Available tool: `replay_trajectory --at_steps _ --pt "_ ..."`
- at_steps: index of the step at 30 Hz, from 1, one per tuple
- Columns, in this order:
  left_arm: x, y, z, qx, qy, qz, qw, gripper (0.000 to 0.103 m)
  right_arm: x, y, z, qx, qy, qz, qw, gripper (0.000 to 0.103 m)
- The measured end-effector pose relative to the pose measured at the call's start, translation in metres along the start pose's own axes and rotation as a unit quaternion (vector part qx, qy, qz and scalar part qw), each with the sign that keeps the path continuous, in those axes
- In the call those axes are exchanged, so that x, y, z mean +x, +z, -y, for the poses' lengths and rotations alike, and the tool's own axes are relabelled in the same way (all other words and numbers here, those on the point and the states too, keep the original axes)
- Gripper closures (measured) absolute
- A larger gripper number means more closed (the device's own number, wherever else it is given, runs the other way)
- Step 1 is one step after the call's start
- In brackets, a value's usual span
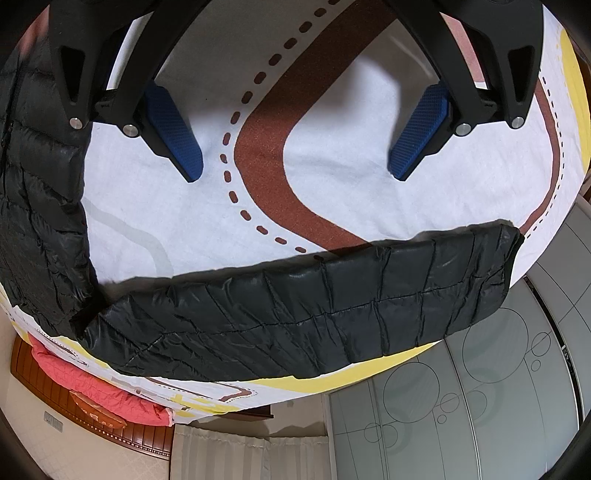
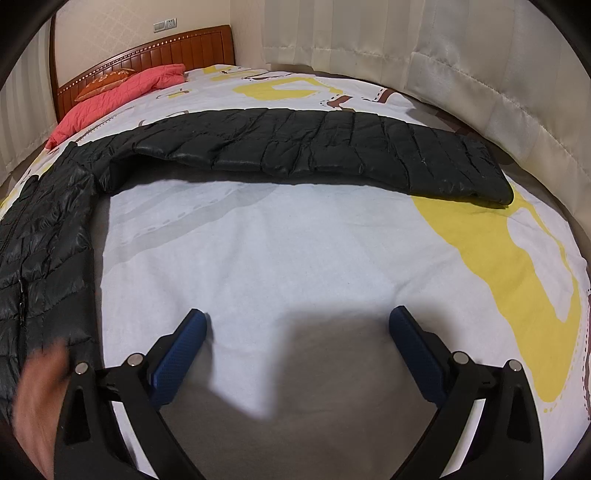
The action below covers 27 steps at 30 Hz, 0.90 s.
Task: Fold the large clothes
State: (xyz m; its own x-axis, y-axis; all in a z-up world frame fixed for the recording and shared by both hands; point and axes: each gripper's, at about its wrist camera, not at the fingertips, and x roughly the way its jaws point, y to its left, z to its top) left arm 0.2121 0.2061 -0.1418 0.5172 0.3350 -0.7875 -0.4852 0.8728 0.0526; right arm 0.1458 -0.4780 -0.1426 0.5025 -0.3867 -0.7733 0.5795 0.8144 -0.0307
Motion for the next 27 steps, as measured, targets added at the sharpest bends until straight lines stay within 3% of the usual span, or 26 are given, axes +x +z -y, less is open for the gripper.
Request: replay_trajectory --at_steps 27 --pt "-0.0019 -0.0007 -0.0013 0.000 0.000 0.001 1.0000 0.002 0.0000 -0.0013 -0.0025 0.000 0.000 0.002 1.000 0.004"
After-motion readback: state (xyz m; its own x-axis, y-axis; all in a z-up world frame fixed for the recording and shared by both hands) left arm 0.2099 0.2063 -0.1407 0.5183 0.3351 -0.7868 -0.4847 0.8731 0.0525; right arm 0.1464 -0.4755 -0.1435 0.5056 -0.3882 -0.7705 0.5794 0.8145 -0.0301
